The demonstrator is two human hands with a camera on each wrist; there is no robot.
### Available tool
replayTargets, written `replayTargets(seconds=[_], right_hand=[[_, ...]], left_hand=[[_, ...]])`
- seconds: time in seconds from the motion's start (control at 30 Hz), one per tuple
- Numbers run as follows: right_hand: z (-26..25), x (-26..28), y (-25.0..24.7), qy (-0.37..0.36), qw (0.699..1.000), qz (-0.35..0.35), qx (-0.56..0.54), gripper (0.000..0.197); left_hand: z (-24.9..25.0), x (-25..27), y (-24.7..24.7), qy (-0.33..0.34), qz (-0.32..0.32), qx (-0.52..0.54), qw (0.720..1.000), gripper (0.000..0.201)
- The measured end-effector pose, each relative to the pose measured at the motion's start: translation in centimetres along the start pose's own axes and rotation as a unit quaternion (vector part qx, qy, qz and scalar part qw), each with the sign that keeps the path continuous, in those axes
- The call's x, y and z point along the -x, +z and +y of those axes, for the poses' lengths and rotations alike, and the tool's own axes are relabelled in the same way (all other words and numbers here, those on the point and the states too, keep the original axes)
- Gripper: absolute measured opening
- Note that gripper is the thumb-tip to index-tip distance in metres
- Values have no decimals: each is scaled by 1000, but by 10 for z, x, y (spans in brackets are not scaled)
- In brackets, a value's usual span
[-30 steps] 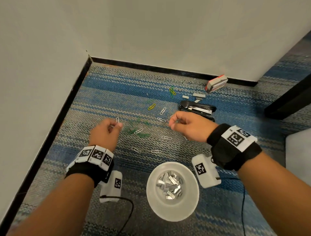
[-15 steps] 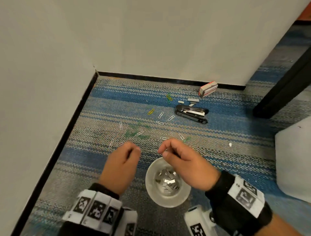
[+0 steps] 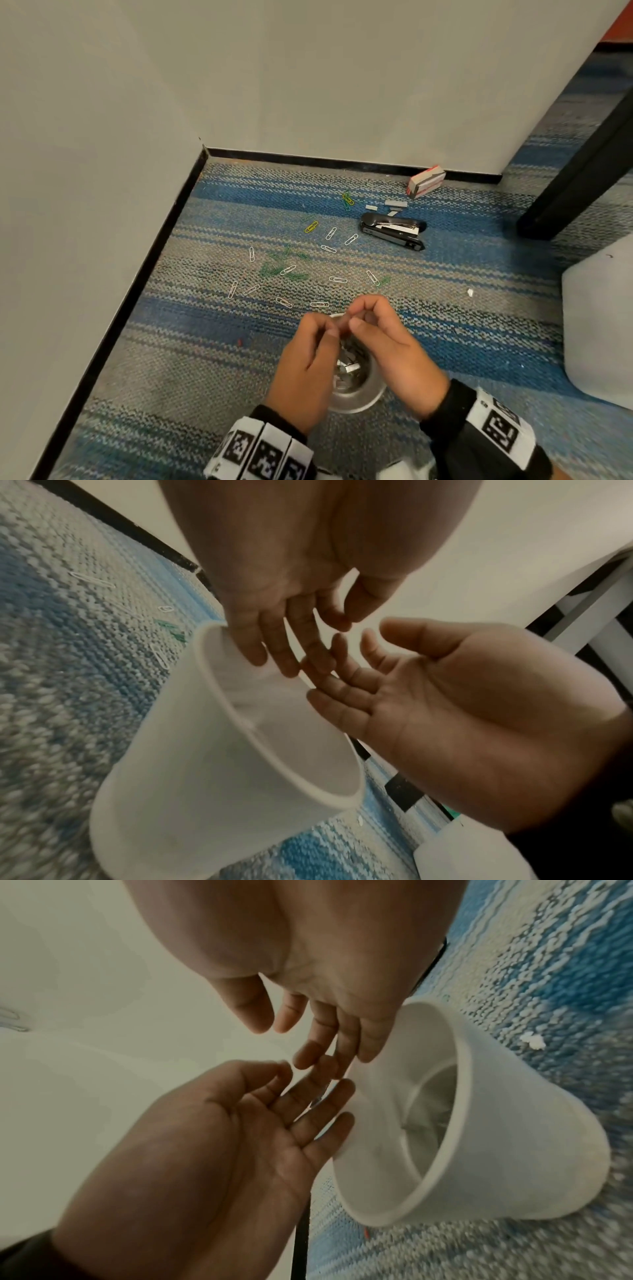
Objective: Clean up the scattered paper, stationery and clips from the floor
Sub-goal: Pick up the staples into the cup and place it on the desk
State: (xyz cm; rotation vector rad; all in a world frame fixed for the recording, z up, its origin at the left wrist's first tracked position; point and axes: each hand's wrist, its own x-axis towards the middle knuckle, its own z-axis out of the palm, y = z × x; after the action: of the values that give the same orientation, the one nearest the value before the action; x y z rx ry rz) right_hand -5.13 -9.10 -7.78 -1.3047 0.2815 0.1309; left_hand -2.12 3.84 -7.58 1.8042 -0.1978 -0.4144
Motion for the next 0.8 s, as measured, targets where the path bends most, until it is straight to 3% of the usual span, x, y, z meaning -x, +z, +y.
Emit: replayTargets(seconds=[0.07, 0.17, 0.27, 0.4, 0.53, 0.63, 0.73, 0.8], right_hand=[[-2, 0, -1, -10, 1000, 15, -18, 5], [-7, -4, -11, -34, 998, 52, 28, 15], [-5, -12, -32, -25, 992, 111, 48, 18], [17, -24, -61, 33, 981, 162, 105, 21], [39, -32, -72, 90, 968, 144, 185, 17], [44, -42, -73, 91, 961, 123, 229, 16], [42, -58, -74, 92, 943, 87, 307, 11], [40, -70, -75, 99, 930, 66, 349, 8]], left_hand=[[-2, -2, -5, 6, 9, 29, 1000, 14], [3, -11, -19, 20, 13, 20, 999, 5], [1, -37, -45, 23, 67, 13, 997, 11], [-18, -84, -78, -13, 111, -136, 984, 12], [-36, -122, -89, -40, 48, -377, 924, 10], [-51, -142, -84, -66, -21, -456, 887, 25], [-62, -149, -78, -94, -7, -461, 883, 40], [-68, -149, -76, -100, 24, -443, 890, 38]])
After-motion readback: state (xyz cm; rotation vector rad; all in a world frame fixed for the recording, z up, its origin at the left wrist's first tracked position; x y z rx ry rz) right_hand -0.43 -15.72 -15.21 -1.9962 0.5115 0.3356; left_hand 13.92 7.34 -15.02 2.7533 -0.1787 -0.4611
